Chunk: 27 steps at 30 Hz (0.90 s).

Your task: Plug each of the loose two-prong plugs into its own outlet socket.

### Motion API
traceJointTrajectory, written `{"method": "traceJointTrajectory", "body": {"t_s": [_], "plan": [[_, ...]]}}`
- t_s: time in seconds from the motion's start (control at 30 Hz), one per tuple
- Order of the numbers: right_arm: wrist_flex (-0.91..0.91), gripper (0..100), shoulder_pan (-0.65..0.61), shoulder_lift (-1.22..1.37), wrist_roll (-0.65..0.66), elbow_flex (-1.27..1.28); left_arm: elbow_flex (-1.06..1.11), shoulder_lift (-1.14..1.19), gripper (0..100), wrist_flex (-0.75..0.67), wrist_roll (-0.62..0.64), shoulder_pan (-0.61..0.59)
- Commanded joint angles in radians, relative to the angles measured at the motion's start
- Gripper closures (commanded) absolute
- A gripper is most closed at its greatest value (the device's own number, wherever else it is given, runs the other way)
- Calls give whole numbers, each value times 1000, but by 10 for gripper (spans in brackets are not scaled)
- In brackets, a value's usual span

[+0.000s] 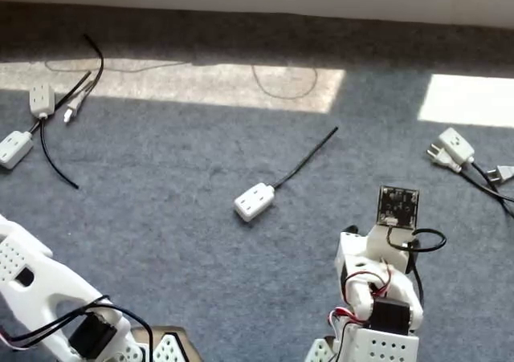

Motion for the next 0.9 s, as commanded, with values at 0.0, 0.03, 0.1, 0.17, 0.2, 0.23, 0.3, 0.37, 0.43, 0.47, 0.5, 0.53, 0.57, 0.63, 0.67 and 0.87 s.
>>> {"method": "traceJointTrajectory", "body": {"t_s": [0.0, 0.03, 0.1, 0.17, 0.2, 0.23, 0.3, 0.37, 0.43, 0.47, 0.5, 0.53, 0.57, 0.63, 0.67, 0.87], "plan": [[-13, 601, -15, -5, 8, 148, -10, -10, 994, 23, -2, 8], [-13, 601, -15, -5, 8, 148, -10, -22, 994, 49, -2, 8], [-13, 601, -15, -5, 8, 148, -10, -68, 994, 144, -2, 12], [-13, 601, -15, -5, 8, 148, -10, -128, 994, 272, -2, 35], [-13, 601, -15, -5, 8, 148, -10, -163, 994, 351, -5, 50], [-13, 601, -15, -5, 8, 148, -10, -203, 994, 437, -6, 67], [-13, 601, -15, -5, 8, 148, -10, -289, 994, 611, -6, 99], [-13, 601, -15, -5, 8, 148, -10, -377, 994, 789, -8, 134], [-13, 601, -15, -5, 8, 148, -1, -440, 994, 885, -12, 156], [-13, 601, -15, -5, 8, 148, 21, -467, 994, 879, -40, 154], [-13, 601, -15, -5, 8, 148, 48, -492, 994, 878, -83, 153], [-13, 601, -15, -5, 8, 148, 79, -510, 994, 878, -115, 156], [-13, 601, -15, -5, 8, 148, 120, -530, 994, 878, -138, 156], [-13, 601, -15, -5, 8, 148, 206, -568, 994, 878, -161, 151], [-15, 601, -15, -5, 8, 148, 252, -593, 994, 878, -173, 151], [-15, 601, -15, -5, 8, 148, 561, -825, 994, 878, -235, 183]]}}
